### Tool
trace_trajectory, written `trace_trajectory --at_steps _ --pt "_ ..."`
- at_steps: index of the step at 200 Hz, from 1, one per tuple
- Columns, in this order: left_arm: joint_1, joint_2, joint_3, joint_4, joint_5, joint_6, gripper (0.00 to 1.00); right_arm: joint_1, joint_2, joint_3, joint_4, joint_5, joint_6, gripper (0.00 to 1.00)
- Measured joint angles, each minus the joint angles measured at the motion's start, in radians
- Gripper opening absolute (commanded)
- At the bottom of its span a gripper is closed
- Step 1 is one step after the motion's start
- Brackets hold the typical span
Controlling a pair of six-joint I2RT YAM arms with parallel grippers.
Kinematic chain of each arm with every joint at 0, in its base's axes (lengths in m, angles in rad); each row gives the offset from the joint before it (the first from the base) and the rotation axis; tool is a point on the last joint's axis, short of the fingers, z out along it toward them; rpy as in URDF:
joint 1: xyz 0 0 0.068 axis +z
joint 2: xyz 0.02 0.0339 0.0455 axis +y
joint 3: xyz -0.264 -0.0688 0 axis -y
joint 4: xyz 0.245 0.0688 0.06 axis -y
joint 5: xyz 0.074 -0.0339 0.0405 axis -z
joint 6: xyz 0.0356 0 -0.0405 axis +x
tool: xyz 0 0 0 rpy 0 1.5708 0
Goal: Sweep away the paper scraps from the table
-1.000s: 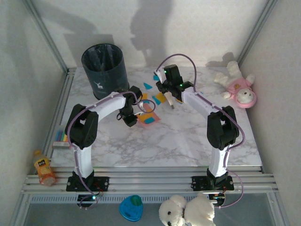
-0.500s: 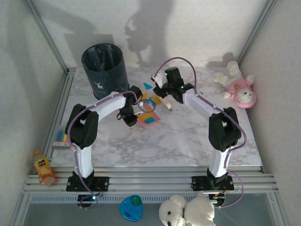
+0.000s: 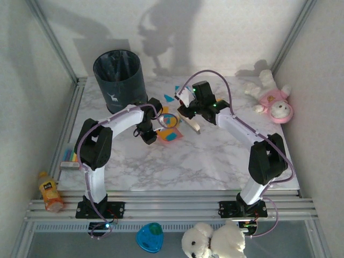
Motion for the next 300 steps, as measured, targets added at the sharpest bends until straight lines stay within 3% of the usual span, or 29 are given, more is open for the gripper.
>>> trace_trajectory --at_steps 64,144,234,300 --pt "0.0 0.0 0.0 0.0 0.0 0.0 0.15 0.001 -0.019 -0.009 0.089 0.119 0.072 0.0" --pt "0.0 0.0 0.0 0.0 0.0 0.0 0.15 0.0 0.105 0.009 0.181 0.118 0.124 0.0" --pt "0.0 0.0 0.0 0.0 0.0 0.0 0.15 0.017 0.112 0.009 0.147 -0.067 0.063 0.0" --pt "0.0 0.0 0.0 0.0 0.0 0.0 0.15 0.035 0.061 0.003 0.071 -0.12 0.051 0.0"
